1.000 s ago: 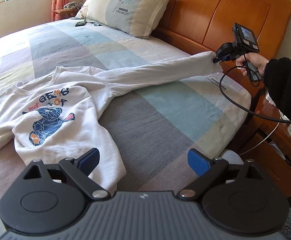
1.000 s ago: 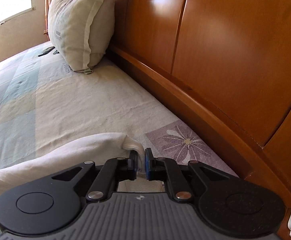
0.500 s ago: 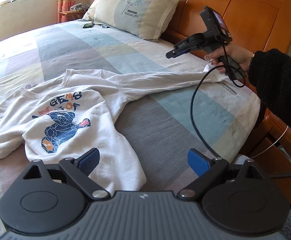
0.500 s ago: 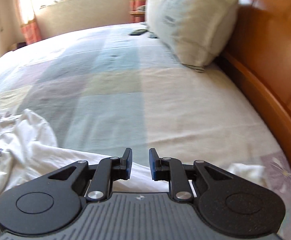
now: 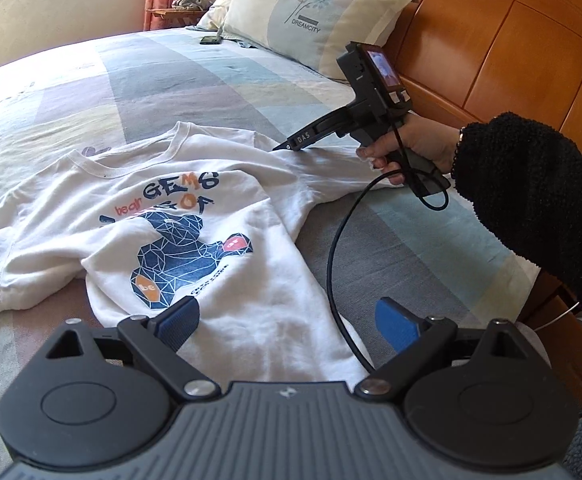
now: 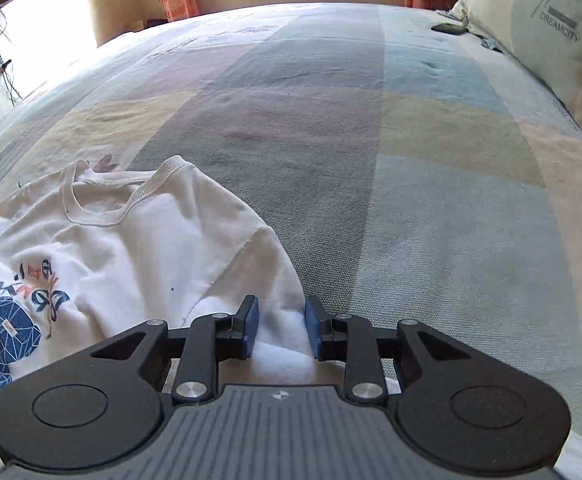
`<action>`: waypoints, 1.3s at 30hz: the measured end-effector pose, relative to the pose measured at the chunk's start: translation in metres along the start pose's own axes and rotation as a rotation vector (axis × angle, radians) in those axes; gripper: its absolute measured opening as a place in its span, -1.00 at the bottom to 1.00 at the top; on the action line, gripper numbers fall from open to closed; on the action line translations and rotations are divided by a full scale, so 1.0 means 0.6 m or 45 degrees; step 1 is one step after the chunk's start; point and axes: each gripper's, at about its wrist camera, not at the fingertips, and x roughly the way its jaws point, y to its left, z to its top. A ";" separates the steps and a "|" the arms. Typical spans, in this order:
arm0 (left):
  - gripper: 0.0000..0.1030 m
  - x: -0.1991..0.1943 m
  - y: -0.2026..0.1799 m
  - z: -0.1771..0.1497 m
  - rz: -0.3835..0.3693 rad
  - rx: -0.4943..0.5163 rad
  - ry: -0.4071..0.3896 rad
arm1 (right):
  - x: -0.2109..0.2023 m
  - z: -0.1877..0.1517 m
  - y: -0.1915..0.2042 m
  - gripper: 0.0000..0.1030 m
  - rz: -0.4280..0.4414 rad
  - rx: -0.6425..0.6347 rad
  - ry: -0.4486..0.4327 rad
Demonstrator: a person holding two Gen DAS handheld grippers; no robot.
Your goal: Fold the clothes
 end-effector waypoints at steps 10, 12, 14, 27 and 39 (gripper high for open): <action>0.84 -0.003 0.013 0.000 0.000 -0.019 -0.022 | 0.016 0.075 0.012 -0.88 -0.213 -0.059 -0.121; 0.84 -0.007 0.014 -0.001 0.004 -0.025 -0.025 | 0.027 0.083 0.001 -0.85 -0.201 0.014 -0.077; 0.84 -0.010 0.014 -0.002 0.006 -0.027 -0.025 | 0.019 0.080 -0.004 -0.76 -0.201 0.044 -0.092; 0.84 -0.002 -0.024 -0.003 -0.019 0.020 -0.003 | -0.192 -0.083 -0.217 -0.37 -0.444 0.390 -0.166; 0.84 0.012 -0.061 -0.001 -0.010 0.069 0.043 | -0.331 -0.289 -0.395 -0.11 -0.804 0.969 -0.374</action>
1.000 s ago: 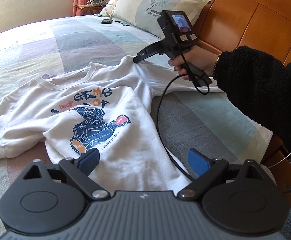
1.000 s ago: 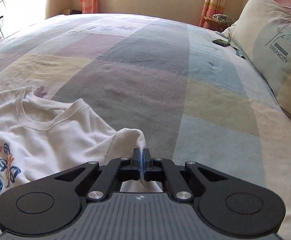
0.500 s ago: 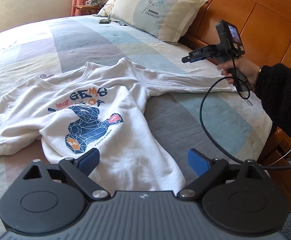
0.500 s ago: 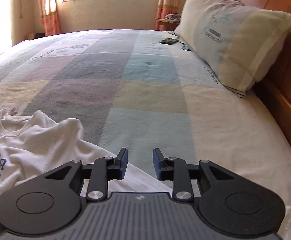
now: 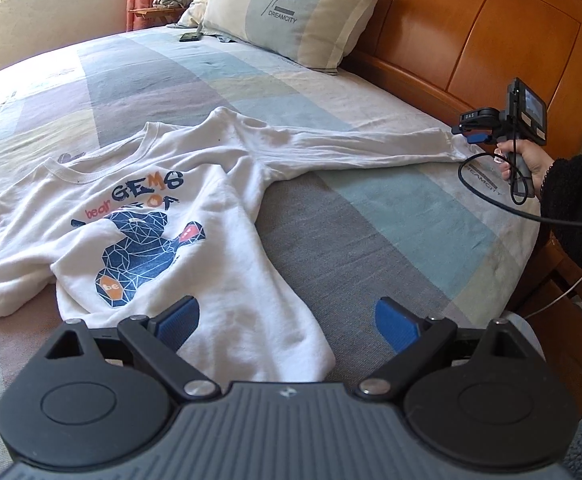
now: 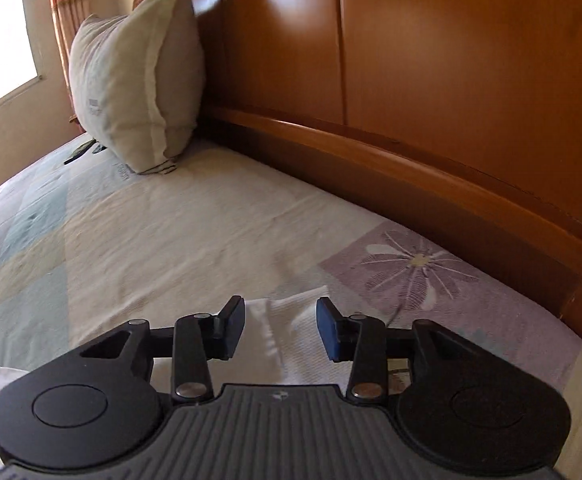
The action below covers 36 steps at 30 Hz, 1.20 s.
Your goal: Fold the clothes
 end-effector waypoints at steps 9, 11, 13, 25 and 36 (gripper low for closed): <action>0.84 0.018 -0.020 -0.002 0.001 0.020 0.051 | 0.049 -0.028 -0.024 -0.02 -0.001 -0.086 0.064; 0.84 0.019 -0.020 -0.002 0.007 0.023 0.054 | 0.036 -0.028 -0.022 -0.48 0.030 -0.118 0.077; 0.84 0.020 -0.021 -0.002 0.010 0.022 0.055 | 0.018 -0.023 -0.022 -0.81 0.068 -0.131 0.101; 0.84 0.029 -0.036 0.000 -0.033 0.044 0.057 | -0.084 0.027 0.029 -0.62 0.089 -0.376 -0.004; 0.84 0.032 -0.019 -0.007 0.002 0.004 0.079 | 0.033 -0.037 0.241 -0.08 0.449 -0.792 0.153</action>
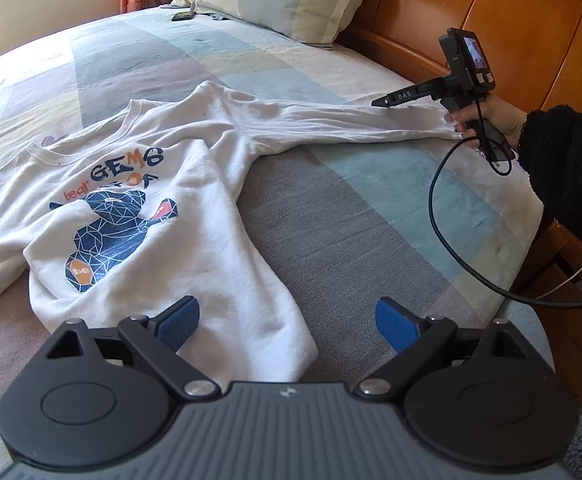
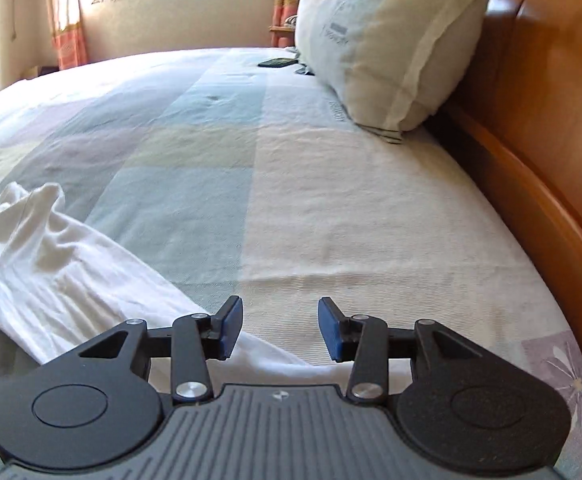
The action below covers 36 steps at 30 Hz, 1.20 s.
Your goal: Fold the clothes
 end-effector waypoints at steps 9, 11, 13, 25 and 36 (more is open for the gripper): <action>0.84 0.020 0.007 -0.004 -0.035 -0.008 0.014 | 0.001 -0.045 0.056 -0.12 -0.004 -0.245 0.047; 0.84 0.020 0.010 -0.005 -0.035 -0.013 0.014 | 0.003 -0.038 0.058 -0.34 0.015 -0.255 0.080; 0.84 0.018 0.011 -0.006 -0.038 -0.017 0.012 | 0.004 -0.030 0.068 -0.84 -0.008 -0.293 0.098; 0.84 -0.001 0.021 -0.009 -0.020 -0.041 -0.025 | -0.007 0.026 0.079 -0.45 -0.161 -0.051 -0.102; 0.84 -0.022 0.021 -0.018 -0.006 -0.054 -0.049 | -0.049 -0.083 0.009 0.03 -0.219 0.220 0.056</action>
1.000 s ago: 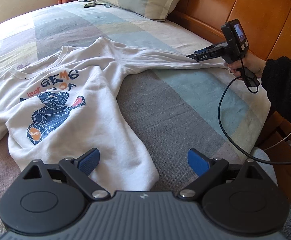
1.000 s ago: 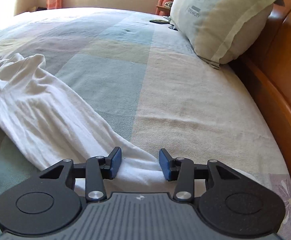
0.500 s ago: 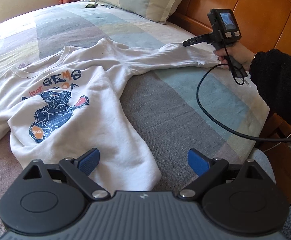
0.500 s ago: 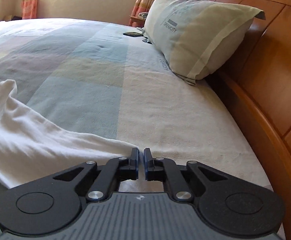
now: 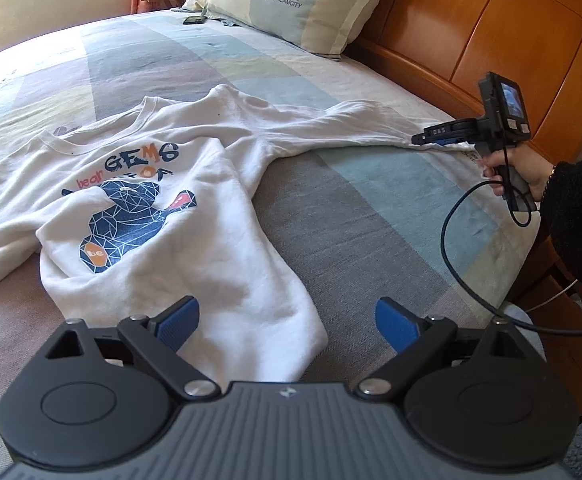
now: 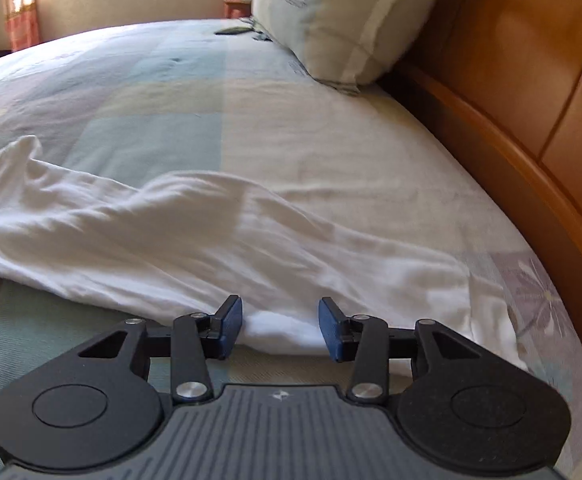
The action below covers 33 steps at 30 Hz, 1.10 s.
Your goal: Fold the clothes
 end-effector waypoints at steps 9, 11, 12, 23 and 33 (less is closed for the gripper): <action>0.84 -0.007 -0.015 -0.002 0.003 0.018 -0.008 | -0.063 -0.056 -0.149 0.03 -0.028 0.666 -0.122; 0.84 -0.005 -0.019 -0.002 0.002 0.024 0.000 | -0.060 -0.075 -0.177 0.03 -0.038 0.816 -0.117; 0.84 -0.004 -0.021 -0.002 0.005 0.027 0.003 | -0.056 -0.084 -0.189 0.03 -0.037 0.881 -0.116; 0.84 -0.028 -0.024 -0.006 0.052 0.027 -0.014 | -0.029 -0.081 -0.208 -0.72 -0.104 0.934 -0.205; 0.84 -0.071 -0.026 -0.023 0.090 -0.019 -0.087 | -0.120 -0.067 -0.141 -0.06 -0.156 0.704 -0.159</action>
